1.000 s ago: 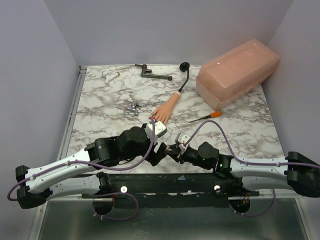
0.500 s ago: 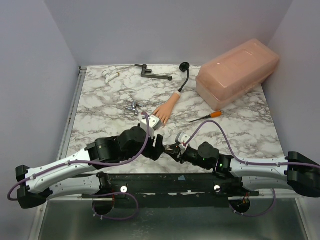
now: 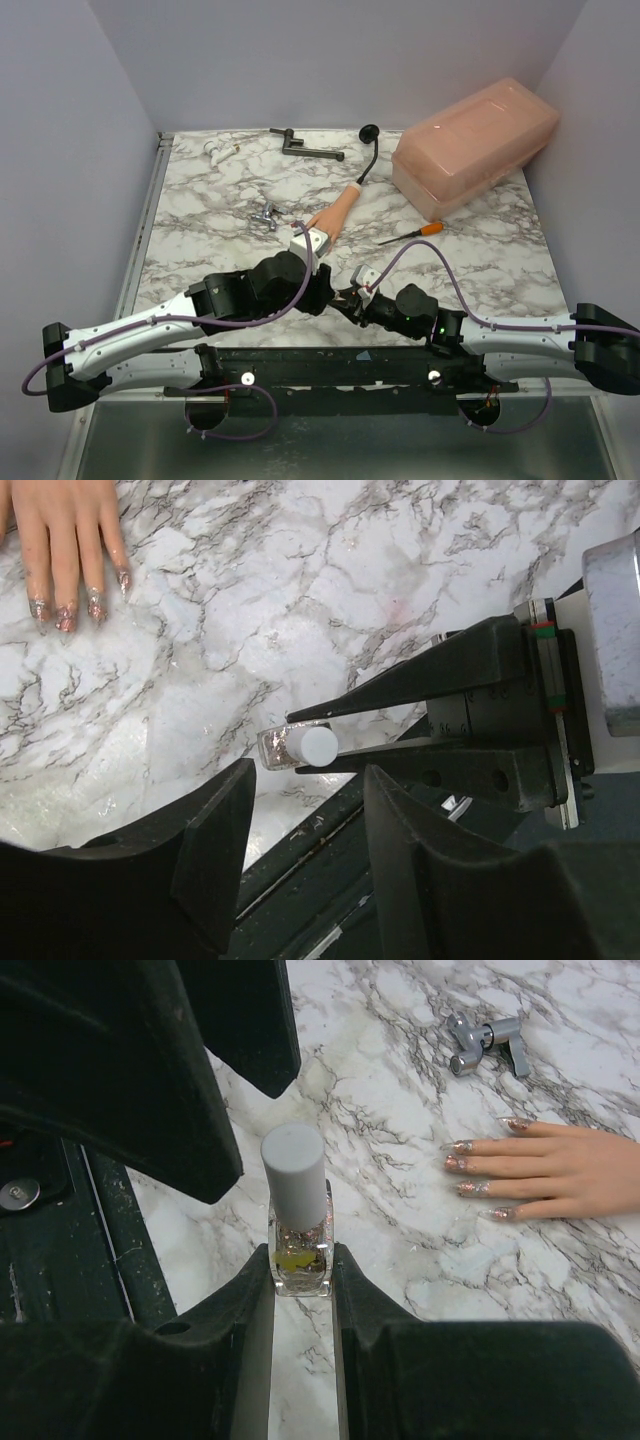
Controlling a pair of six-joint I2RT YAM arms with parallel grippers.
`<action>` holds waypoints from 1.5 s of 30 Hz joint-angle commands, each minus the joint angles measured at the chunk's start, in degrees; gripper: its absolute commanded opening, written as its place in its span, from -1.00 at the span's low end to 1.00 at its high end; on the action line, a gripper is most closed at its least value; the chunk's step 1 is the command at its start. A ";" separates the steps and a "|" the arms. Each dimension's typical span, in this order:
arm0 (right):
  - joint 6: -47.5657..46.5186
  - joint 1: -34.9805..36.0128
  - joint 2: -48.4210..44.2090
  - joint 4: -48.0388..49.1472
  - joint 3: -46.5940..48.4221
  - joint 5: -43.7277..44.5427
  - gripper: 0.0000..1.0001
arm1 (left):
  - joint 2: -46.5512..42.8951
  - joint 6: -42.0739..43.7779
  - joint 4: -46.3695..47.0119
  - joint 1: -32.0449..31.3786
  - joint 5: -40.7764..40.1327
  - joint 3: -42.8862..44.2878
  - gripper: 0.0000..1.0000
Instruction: Paint the nails
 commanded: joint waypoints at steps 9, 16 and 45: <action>0.28 -0.13 -0.17 1.35 1.22 1.11 -0.99 | 3.47 1.44 3.85 -0.37 -1.36 0.41 -0.28; 0.30 -0.17 -0.13 1.31 1.34 1.06 -0.99 | 4.23 3.66 4.93 -0.37 0.09 -0.24 -0.55; 0.30 -0.14 -1.04 1.48 0.71 0.59 -0.99 | 2.80 23.40 6.64 -0.37 13.51 -2.06 -0.92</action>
